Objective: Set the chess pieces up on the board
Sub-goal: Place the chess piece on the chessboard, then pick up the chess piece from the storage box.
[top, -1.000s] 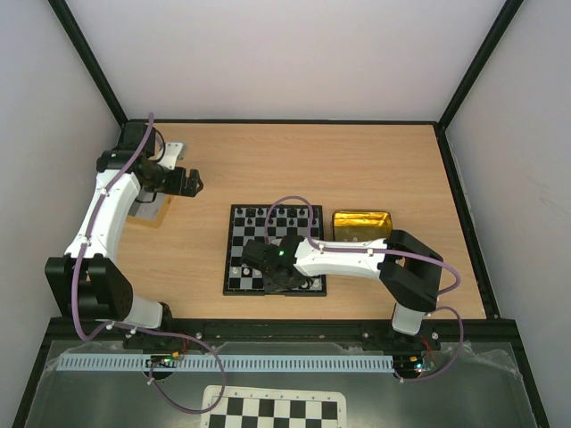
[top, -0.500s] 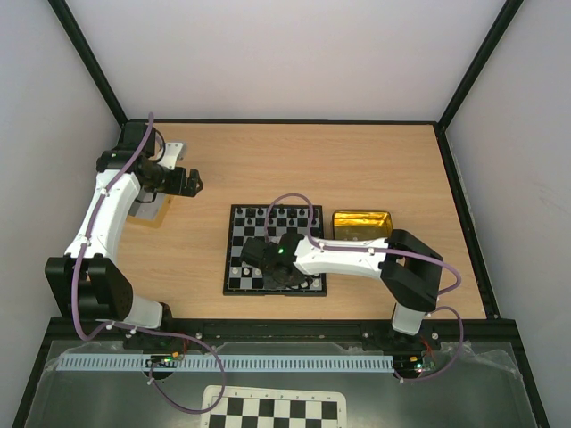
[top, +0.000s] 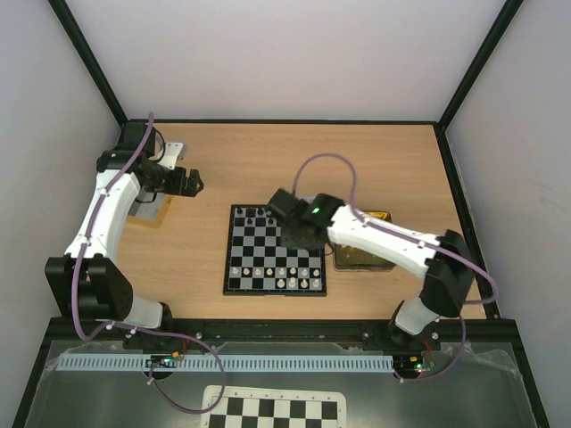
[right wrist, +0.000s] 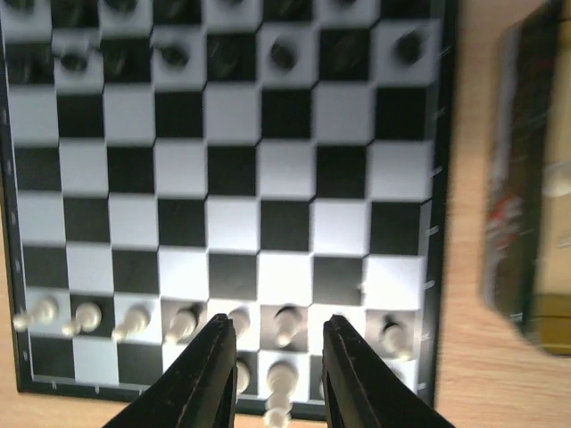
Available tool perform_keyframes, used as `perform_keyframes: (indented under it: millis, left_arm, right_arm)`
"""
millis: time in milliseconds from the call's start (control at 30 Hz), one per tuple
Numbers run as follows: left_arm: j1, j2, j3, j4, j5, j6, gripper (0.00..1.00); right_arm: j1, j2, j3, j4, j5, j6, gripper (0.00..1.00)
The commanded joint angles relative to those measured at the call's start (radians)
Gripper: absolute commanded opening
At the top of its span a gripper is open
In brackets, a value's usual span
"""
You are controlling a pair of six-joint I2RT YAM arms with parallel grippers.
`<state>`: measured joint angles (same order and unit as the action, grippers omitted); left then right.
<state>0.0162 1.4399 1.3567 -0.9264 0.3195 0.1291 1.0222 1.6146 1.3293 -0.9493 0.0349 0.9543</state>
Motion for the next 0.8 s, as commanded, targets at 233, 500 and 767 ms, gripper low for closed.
perform_keyframes:
  millis: [233, 500, 767]
  left_arm:
    - [-0.049, 0.043, 0.063, -0.035, -0.026, 0.011, 0.99]
    - [-0.05, 0.005, 0.01, -0.022, -0.063, 0.012, 0.99]
    - [-0.039, 0.006, 0.026, -0.019, -0.089, 0.014, 0.99]
  right_arm:
    - [-0.393, -0.279, -0.141, -0.079, 0.065, -0.151, 0.27]
    - [-0.576, -0.235, -0.237, 0.028, -0.024, -0.272, 0.28]
    - [-0.717, -0.173, -0.248, 0.116, -0.138, -0.29, 0.28]
